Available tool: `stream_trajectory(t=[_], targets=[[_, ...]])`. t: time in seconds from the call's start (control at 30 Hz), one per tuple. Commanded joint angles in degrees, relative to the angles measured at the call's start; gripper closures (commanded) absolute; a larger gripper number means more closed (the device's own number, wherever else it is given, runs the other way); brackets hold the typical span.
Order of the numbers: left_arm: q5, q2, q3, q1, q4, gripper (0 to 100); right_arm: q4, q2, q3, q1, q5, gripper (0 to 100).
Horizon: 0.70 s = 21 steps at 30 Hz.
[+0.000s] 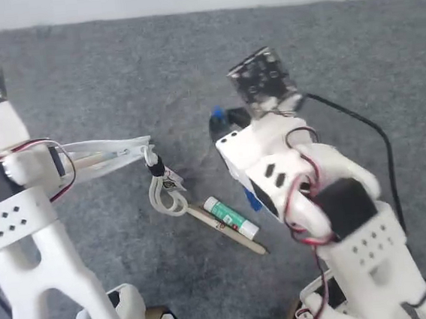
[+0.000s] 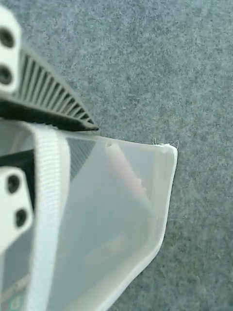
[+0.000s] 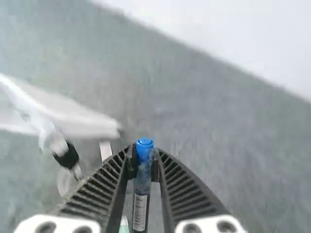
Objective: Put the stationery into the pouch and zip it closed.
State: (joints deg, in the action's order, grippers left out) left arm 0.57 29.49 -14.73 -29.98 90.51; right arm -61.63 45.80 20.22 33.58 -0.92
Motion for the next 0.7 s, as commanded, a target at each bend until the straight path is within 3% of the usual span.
stream_trajectory(t=[0.0,0.23,0.67], targets=[[-0.88,0.53,0.48,-0.18,-1.49,99,0.22,2.95,-8.09,2.59,4.13,99.3],[-0.88,0.44,0.48,-0.18,-1.49,99,1.19,2.95,-14.42,10.59,5.80,99.3],[-0.88,0.44,0.04,-0.09,-1.49,99,18.86,2.95,-14.59,17.63,5.63,99.3]])
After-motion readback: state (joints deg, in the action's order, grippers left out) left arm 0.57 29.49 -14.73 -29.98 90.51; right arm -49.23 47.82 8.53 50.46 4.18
